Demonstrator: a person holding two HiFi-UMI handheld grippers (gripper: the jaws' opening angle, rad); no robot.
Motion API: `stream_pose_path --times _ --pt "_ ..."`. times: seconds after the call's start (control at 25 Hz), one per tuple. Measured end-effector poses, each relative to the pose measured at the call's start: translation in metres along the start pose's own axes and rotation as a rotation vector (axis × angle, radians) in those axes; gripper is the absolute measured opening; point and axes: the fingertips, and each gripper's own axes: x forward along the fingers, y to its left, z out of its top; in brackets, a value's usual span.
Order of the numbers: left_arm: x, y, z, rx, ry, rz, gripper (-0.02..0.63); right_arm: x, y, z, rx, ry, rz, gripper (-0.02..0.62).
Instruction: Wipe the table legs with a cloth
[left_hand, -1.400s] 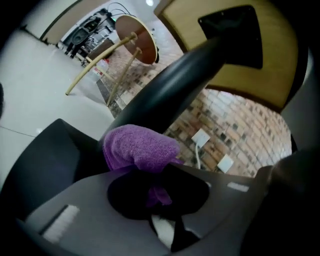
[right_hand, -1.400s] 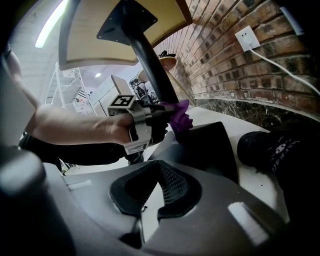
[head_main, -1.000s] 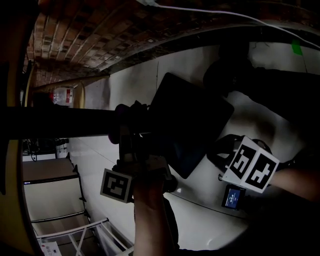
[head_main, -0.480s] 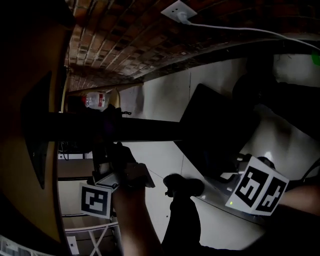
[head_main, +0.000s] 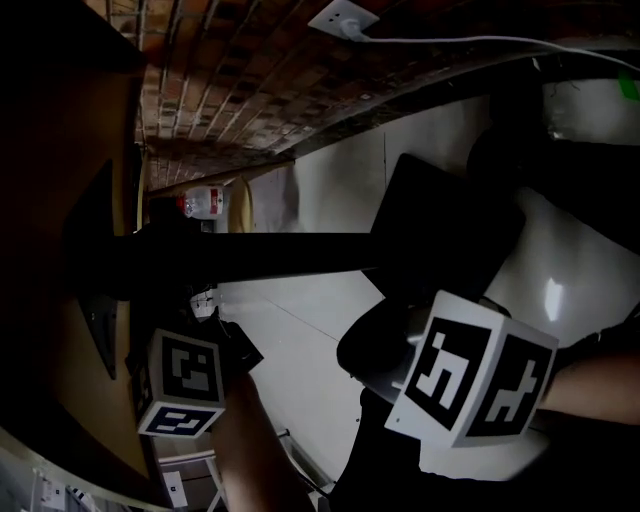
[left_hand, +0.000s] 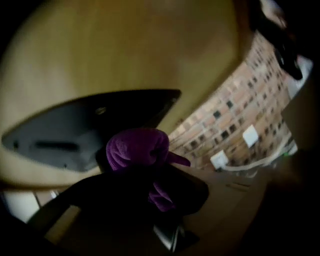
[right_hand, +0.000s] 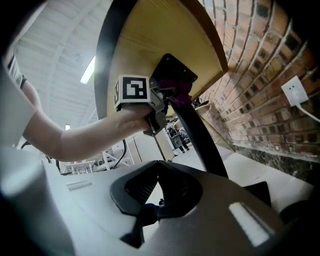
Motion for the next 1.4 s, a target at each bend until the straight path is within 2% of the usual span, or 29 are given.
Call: stream_pose_path --times 0.12,0.2,0.36,0.48,0.56,0.8,0.88,0.96,1.08,1.16,1.28,1.4 --pt "0.01 -0.012 -0.012 0.318 0.135 0.044 0.066 -0.009 -0.018 -0.037 0.057 0.065 -0.071 0.002" --pt "0.021 -0.034 -0.036 0.431 0.262 -0.021 0.066 -0.016 -0.035 -0.057 0.067 0.106 -0.127 0.002" --pt "0.03 -0.071 -0.094 0.465 0.515 -0.195 0.066 -0.037 -0.078 -0.07 0.079 0.121 -0.247 0.002" --pt "0.026 -0.098 -0.135 0.472 0.678 -0.319 0.066 -0.059 -0.119 -0.076 0.145 0.103 -0.352 0.002" --pt "0.022 -0.114 -0.161 0.477 0.761 -0.37 0.066 -0.072 -0.139 -0.079 0.196 0.08 -0.401 0.002" --pt "0.002 -0.164 -0.235 0.489 0.957 -0.496 0.064 -0.087 -0.159 -0.09 0.235 0.063 -0.459 0.002" --pt "-0.003 -0.175 -0.256 0.529 1.016 -0.52 0.064 -0.087 -0.162 -0.093 0.242 0.064 -0.461 0.002" --pt "-0.007 -0.188 -0.276 0.62 1.065 -0.545 0.064 -0.087 -0.164 -0.095 0.253 0.059 -0.463 0.002" --pt "-0.006 -0.209 -0.303 0.821 1.096 -0.594 0.064 -0.091 -0.172 -0.103 0.267 0.064 -0.484 0.002" --pt "-0.004 -0.223 -0.323 0.897 1.123 -0.638 0.064 -0.097 -0.181 -0.111 0.274 0.075 -0.512 0.002" --pt "-0.003 -0.244 -0.351 0.902 1.186 -0.686 0.064 -0.106 -0.193 -0.12 0.28 0.086 -0.541 0.002" --pt "-0.012 -0.262 -0.383 0.872 1.304 -0.718 0.063 -0.108 -0.2 -0.13 0.266 0.104 -0.554 0.002"
